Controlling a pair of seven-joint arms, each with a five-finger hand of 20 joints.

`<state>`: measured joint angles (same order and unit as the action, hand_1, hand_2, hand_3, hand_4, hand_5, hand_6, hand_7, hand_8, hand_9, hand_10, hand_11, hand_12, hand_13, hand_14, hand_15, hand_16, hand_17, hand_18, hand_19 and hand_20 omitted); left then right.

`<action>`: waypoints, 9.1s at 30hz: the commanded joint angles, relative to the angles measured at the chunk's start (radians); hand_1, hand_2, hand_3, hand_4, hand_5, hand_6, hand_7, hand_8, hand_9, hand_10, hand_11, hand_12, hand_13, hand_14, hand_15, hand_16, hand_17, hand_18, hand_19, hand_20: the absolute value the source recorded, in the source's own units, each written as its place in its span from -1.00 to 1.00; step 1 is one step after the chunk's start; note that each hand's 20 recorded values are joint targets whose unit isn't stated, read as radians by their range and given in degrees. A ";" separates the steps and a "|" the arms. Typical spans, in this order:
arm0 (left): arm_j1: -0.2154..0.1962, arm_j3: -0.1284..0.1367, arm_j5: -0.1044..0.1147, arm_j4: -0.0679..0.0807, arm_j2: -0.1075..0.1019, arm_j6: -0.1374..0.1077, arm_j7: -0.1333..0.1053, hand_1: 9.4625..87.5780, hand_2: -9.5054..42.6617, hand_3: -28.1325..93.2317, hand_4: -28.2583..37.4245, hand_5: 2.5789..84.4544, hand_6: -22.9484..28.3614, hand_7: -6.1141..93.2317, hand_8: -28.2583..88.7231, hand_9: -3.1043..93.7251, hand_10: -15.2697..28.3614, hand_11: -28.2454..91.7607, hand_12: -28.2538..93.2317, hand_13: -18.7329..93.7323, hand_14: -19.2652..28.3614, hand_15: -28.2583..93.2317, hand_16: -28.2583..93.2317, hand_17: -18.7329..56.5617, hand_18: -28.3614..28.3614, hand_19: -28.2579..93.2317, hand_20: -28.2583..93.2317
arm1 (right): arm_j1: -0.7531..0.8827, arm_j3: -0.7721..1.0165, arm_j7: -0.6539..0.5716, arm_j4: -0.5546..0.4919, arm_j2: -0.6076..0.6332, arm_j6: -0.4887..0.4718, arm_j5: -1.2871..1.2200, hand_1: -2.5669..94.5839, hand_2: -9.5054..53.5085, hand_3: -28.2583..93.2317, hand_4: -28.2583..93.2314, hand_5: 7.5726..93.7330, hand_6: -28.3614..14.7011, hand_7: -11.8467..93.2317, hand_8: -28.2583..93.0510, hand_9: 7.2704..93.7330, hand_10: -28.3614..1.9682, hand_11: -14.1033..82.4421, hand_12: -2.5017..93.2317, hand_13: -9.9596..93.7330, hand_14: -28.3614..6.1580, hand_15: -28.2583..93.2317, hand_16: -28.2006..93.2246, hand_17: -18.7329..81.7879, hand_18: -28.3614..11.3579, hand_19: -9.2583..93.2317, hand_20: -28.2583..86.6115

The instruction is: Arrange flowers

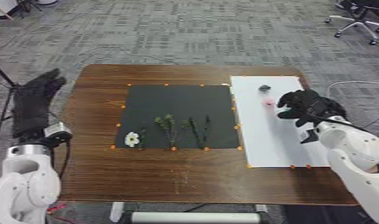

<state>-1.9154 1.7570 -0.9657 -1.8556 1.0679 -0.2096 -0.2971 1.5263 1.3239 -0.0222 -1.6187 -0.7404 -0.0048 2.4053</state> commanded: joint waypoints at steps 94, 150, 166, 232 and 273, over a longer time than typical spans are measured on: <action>-0.012 0.008 -0.023 0.041 -0.054 -0.013 0.060 -0.58 -0.45 0.62 -0.94 0.14 0.05 -0.58 -0.65 0.10 0.33 -0.20 -0.35 -0.02 0.43 -0.36 -0.53 -0.35 0.37 -0.44 -0.29 | -0.721 -0.521 0.286 0.436 -0.879 -0.401 0.415 0.27 -1.00 0.40 -0.86 0.57 0.54 -0.17 -0.52 0.82 0.37 -0.63 -0.27 0.67 0.31 0.47 0.09 0.10 -0.64 0.71 0.61; 0.088 -0.079 -0.025 0.063 -0.065 -0.035 0.079 -0.59 -0.48 0.62 -0.93 0.14 0.05 -0.58 -0.65 0.10 0.33 -0.20 -0.35 -0.02 0.44 -0.36 -0.53 -0.36 0.37 -0.44 -0.29 | -0.569 -0.252 0.350 0.546 -0.994 -0.434 0.819 0.12 -1.00 0.46 -0.82 0.28 0.42 -0.19 -0.47 0.43 0.19 -0.40 -0.55 0.57 0.23 0.49 0.06 0.03 -0.67 0.68 0.62; 0.099 -0.098 -0.025 0.051 -0.074 -0.066 0.090 -0.60 -0.51 0.62 -0.92 0.14 0.05 -0.59 -0.65 0.09 0.33 -0.20 -0.35 -0.02 0.44 -0.36 -0.52 -0.36 0.37 -0.43 -0.29 | -0.700 -0.440 0.203 0.426 -0.859 -0.495 0.384 -0.11 -1.00 0.60 -0.83 0.12 0.38 -0.33 -0.71 0.24 0.10 -0.48 -0.57 0.51 0.13 0.49 0.04 -0.02 -0.71 0.64 0.62; -0.061 0.009 -0.004 0.018 0.029 0.009 0.046 -0.61 -0.59 0.62 -0.89 0.13 0.04 -0.59 -0.65 0.09 0.32 -0.21 -0.35 -0.03 0.43 -0.36 -0.52 -0.36 0.38 -0.44 -0.29 | 0.048 0.281 -0.017 0.068 -0.083 -0.209 0.064 -0.26 -1.00 0.59 -0.93 0.03 0.36 -0.36 -0.69 0.24 0.04 -0.45 -0.54 0.42 -0.05 0.41 0.01 -0.10 -0.72 0.51 0.60; -0.116 0.096 0.011 0.002 0.045 0.090 0.046 -0.60 -0.58 0.62 -0.89 0.13 0.04 -0.59 -0.65 0.09 0.32 -0.21 -0.35 -0.02 0.44 -0.36 -0.52 -0.36 0.38 -0.44 -0.29 | -0.344 -0.111 -0.073 -0.139 0.089 0.133 -0.108 0.25 -1.00 0.41 -0.90 0.60 0.50 -0.20 -0.48 0.90 0.35 -0.45 -0.21 0.64 0.29 0.56 0.11 0.07 -0.68 0.62 0.61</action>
<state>-2.0265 1.8542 -0.9562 -1.8497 1.1172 -0.1261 -0.2531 1.4815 1.3648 -0.1609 -1.6311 -0.6914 0.1900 2.3791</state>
